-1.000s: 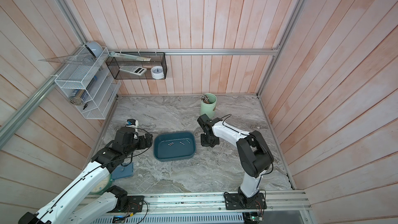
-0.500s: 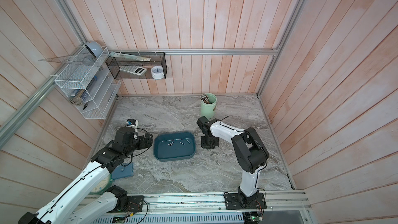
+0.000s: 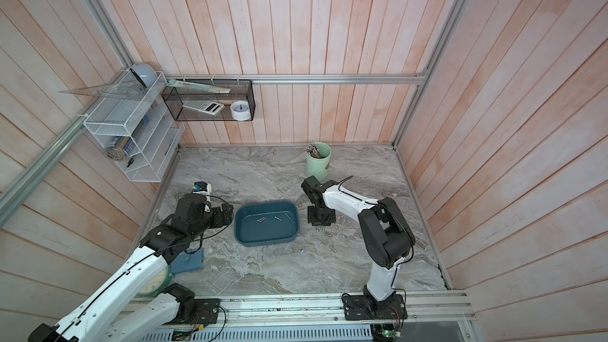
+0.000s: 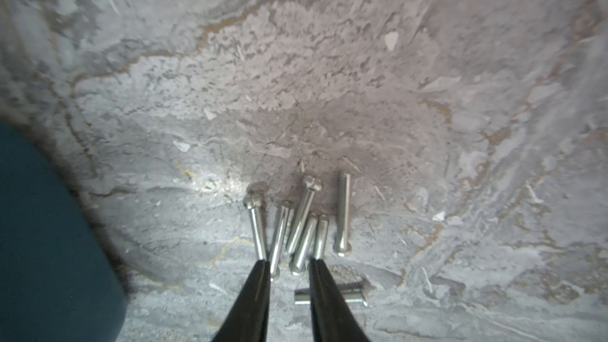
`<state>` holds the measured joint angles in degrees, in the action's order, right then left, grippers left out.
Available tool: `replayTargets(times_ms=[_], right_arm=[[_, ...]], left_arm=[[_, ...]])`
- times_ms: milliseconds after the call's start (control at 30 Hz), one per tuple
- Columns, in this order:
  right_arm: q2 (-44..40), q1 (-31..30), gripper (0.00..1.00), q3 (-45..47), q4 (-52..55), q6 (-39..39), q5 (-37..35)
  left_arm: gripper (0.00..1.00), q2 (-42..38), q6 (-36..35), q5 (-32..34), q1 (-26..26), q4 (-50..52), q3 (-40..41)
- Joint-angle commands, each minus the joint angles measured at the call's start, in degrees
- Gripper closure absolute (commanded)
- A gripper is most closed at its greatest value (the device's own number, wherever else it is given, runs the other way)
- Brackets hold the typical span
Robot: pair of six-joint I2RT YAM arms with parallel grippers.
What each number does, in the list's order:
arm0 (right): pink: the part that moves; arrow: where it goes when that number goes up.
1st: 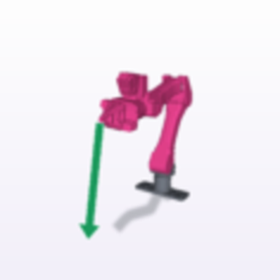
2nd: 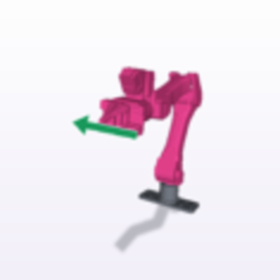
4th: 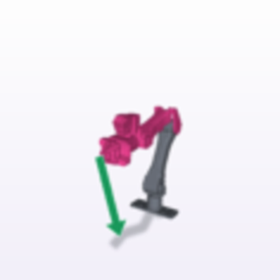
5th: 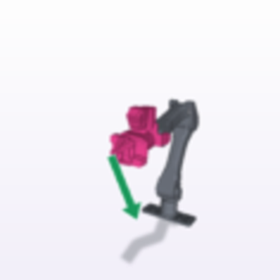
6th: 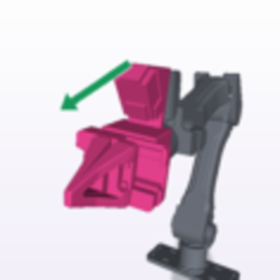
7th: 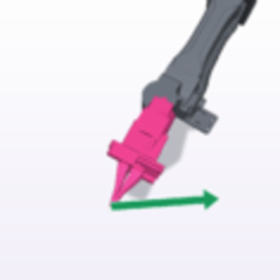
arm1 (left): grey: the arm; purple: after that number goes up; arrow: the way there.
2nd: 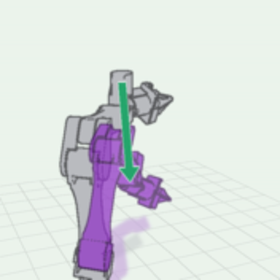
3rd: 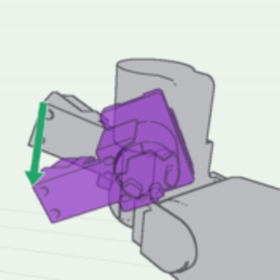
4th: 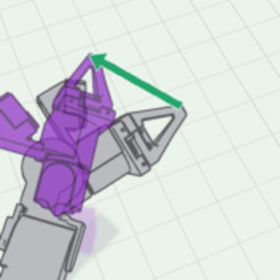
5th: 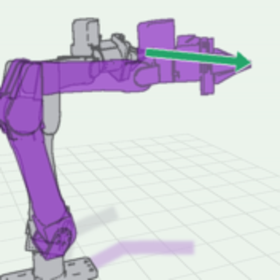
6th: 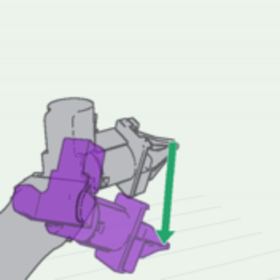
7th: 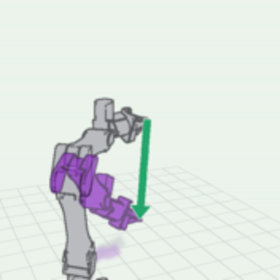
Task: Take out the screws from the storage box
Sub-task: Place the screw at the center of the board, then pick up the screw from the storage box.
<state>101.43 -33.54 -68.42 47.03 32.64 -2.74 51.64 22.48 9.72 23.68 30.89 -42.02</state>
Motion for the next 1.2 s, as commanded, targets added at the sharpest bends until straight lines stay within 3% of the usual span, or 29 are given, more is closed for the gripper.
replayTargets(times_ms=[0, 100, 200, 233, 333, 433, 533, 700, 833, 933, 1167], right_arm=[[-5.38, 0.23, 0.69, -2.17, 2.28, 0.58, -3.41], [-10.65, 0.23, 0.47, -2.5, 2.28, -0.3, -9.36], [-16.32, 0.36, 0.07, -2.35, 2.04, -0.8, -17.0], [-18.37, 0.3, 0.02, -1.56, 0.81, -0.59, -19.69], [-24.35, 0.56, 0.02, 2.98, -6.74, 2.79, -28.47], [-29.54, 1.0, 0.02, 8.11, -15.55, -4.1, -25.23], [-34.26, 2.04, 0.02, 11.96, -20.41, -3.24, -26.36], [-38.88, 3.6, 0.02, 17.13, -26.34, -2.95, -18.43], [-33.64, 3.79, 0.02, 10.28, -18.37, -3.01, -13.3], [-30.08, 2.06, 0.02, 8.73, -20.7, -3.98, -5.22], [-15.01, -9.92, 0.05, -3.23, -15.65, -5.16, -7.29]], left_arm=[[0.04, -0.35, -0.59, 1.01, 0.13, 0.46, -0.62], [0.04, -0.32, -0.55, 1.1, 0.09, 0.4, -0.68], [0.04, -0.35, -0.6, 1.4, 0.13, 0.57, -0.69], [0.04, -0.31, -0.56, 1.44, 0.13, 0.5, -0.7], [0.04, -0.32, -0.53, 1.62, 0.09, 0.54, -0.72], [0.04, -0.33, -0.65, 1.71, 0.13, 0.56, -0.83], [0.04, -0.52, -0.73, 1.83, 0.13, 0.42, -0.73], [0.04, -0.75, -0.69, 1.8, 0.09, 0.22, -0.55], [0.04, -0.75, -0.69, 1.62, 0.13, 0.04, -0.6], [0.04, -0.73, -0.84, 1.55, 0.12, -0.02, -0.52], [0.04, -1.12, -0.76, 2.24, 0.02, 0.1, -0.34]])
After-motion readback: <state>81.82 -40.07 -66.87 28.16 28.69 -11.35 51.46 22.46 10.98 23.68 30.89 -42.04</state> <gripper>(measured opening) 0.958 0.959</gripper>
